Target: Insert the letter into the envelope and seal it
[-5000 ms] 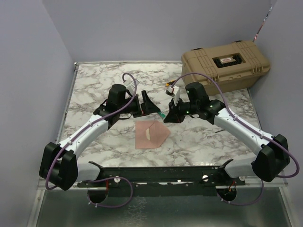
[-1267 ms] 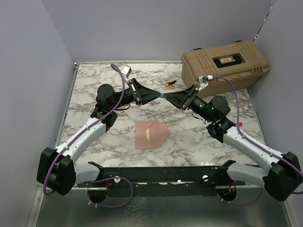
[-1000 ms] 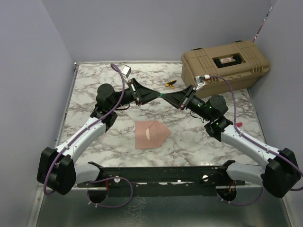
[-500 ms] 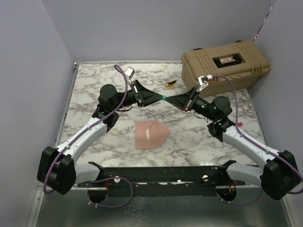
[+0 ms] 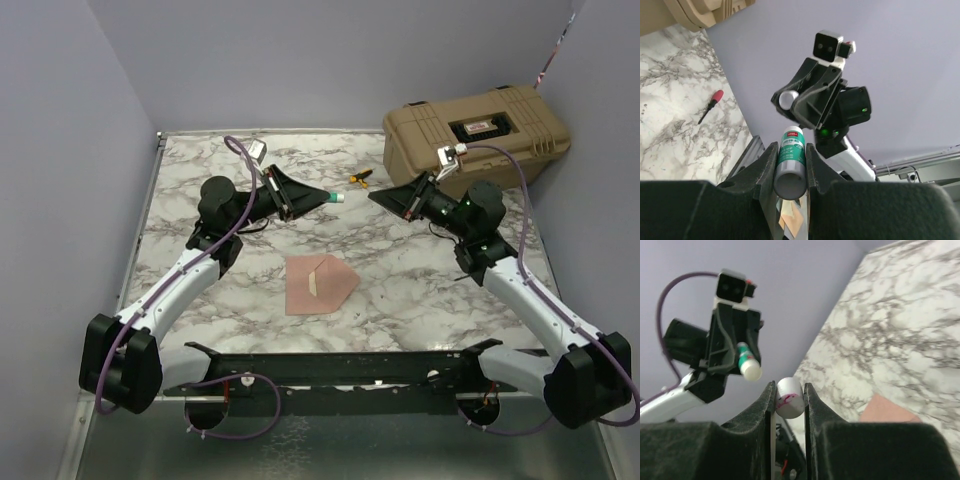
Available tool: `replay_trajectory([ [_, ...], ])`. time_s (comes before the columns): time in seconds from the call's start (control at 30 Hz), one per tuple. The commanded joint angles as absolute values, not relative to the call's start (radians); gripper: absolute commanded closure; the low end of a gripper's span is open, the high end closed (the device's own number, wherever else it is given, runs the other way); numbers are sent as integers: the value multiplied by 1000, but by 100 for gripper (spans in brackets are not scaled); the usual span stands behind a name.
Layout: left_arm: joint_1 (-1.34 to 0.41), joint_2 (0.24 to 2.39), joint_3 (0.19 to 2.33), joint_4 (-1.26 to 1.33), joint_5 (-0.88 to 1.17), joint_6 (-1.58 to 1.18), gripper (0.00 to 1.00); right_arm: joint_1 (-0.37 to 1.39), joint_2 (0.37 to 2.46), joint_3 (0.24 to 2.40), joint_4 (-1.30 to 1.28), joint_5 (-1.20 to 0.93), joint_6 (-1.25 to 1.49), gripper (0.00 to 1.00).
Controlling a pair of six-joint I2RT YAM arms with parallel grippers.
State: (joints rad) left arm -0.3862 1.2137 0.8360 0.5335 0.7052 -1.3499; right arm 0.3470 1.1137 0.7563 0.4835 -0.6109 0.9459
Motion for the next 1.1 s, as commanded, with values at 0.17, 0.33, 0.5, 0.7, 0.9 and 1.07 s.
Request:
replay_trajectory([
  [0.17, -388, 1214, 903, 121, 631, -993, 100, 342, 1209, 966, -424, -59, 491, 99],
  [0.33, -390, 1234, 888, 75, 633, -941, 100, 342, 1287, 890, -468, 118, 469, 98],
  [0.5, -394, 1244, 879, 48, 623, -914, 100, 342, 1413, 911, -553, 168, 470, 97],
  [0.7, -397, 1257, 879, 25, 612, -897, 100, 342, 1489, 911, -562, 201, 462, 95],
  [0.9, -399, 1268, 876, 21, 608, -896, 100, 342, 1580, 915, -545, 212, 454, 90],
  [1.07, -399, 1266, 873, 16, 608, -894, 100, 342, 1602, 917, -530, 210, 453, 83],
])
